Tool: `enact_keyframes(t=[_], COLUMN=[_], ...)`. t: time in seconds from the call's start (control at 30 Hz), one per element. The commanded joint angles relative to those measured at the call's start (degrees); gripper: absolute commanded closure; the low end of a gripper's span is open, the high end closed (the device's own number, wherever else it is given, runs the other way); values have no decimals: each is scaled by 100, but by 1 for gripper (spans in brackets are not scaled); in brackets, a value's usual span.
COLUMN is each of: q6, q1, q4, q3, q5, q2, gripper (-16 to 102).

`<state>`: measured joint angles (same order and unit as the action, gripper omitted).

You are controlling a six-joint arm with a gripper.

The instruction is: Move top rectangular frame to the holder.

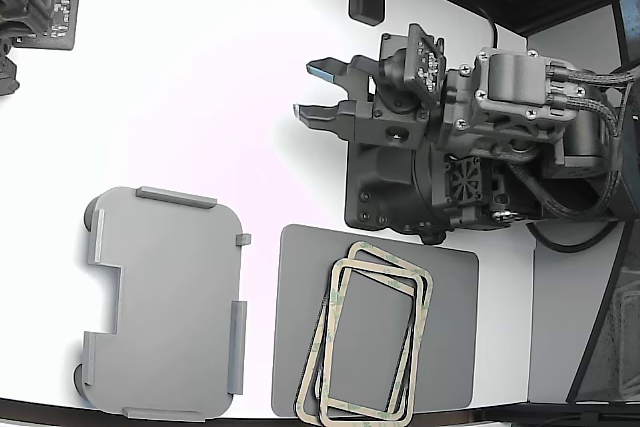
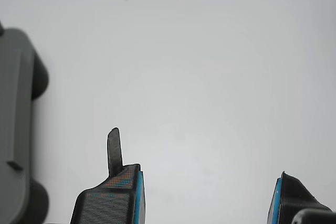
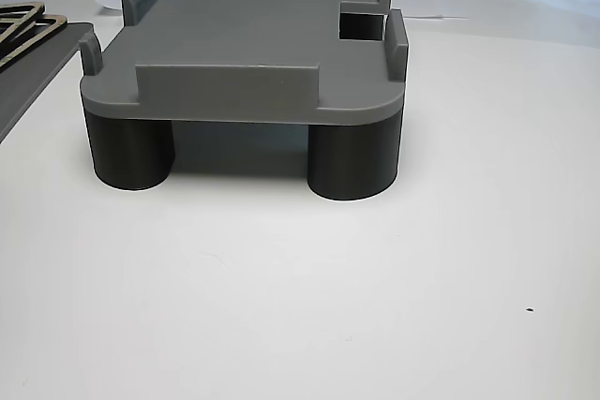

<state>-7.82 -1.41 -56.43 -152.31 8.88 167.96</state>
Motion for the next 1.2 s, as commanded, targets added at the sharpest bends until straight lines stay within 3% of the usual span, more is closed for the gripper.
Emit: enact_keyframes(t=[0.0, 0.33, 0.5, 0.67, 0.8, 1.17], q6=[642, 765, 1547, 2408, 2602, 2461], q1=[114, 114, -246, -1046, -2197, -4333], q4=[1415, 1406, 993, 246, -501, -1380], q3=[-70, 26, 756, 1512, 2250, 3586], q5=[-211, -264, -483, -870, -721, -439], q2=[132, 105, -325, -1028, -1898, -4157], gripper=[-14, -14, -14, -14, -14, -14])
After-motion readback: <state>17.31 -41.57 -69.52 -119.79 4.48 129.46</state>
